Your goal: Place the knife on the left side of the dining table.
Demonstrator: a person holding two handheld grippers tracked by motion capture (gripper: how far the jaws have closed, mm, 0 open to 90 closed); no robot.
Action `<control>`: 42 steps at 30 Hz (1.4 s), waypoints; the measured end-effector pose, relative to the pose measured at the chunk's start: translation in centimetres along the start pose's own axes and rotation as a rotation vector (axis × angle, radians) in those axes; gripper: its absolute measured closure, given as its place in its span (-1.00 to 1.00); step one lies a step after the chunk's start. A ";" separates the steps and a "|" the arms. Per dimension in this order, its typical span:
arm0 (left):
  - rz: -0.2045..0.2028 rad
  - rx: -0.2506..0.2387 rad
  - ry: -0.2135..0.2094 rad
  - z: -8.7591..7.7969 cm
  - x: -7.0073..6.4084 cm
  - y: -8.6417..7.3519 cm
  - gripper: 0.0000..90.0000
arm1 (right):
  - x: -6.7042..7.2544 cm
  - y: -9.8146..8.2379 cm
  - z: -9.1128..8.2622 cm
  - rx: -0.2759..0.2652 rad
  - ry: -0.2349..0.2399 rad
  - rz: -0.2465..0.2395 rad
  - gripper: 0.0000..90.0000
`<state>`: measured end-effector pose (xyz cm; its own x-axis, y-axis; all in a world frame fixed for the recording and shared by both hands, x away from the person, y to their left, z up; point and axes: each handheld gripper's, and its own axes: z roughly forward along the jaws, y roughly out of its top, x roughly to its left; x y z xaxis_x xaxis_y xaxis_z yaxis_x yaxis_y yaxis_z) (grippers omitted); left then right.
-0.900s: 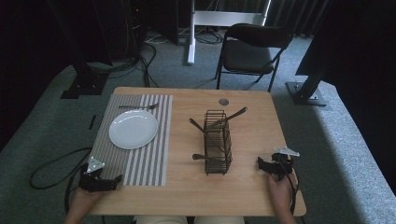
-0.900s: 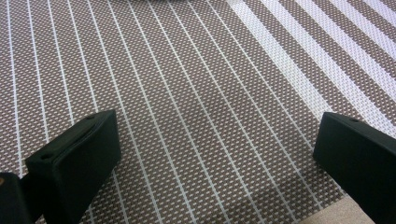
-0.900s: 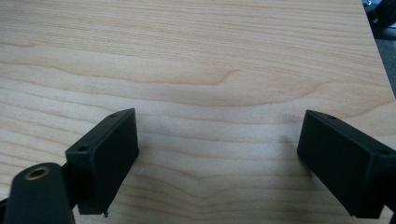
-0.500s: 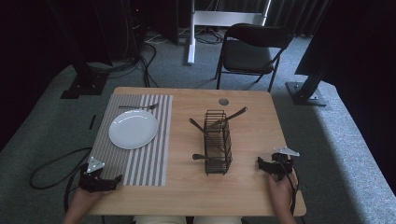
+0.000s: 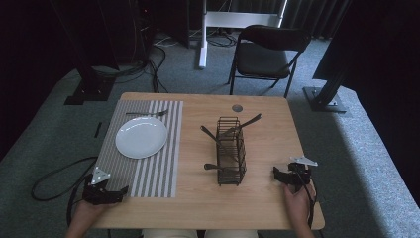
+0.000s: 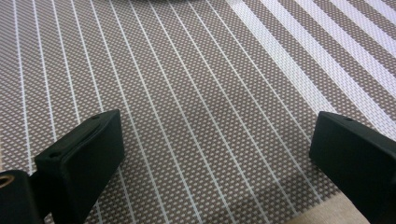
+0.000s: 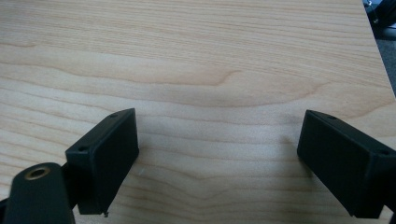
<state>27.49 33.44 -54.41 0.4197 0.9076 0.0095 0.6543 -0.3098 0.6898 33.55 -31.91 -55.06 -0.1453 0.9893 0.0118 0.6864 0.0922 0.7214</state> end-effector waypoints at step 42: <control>0.239 -0.255 -0.335 -3.1 -13.7 9.9 -0.89 | 0.0 0.0 0.0 0.000 0.000 0.000 -0.74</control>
<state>26.22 18.81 -45.47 0.7462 0.6656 -0.0152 0.3571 -0.3809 0.8529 33.55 -31.92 -55.06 -0.1457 0.9893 0.0118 0.6865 0.0925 0.7213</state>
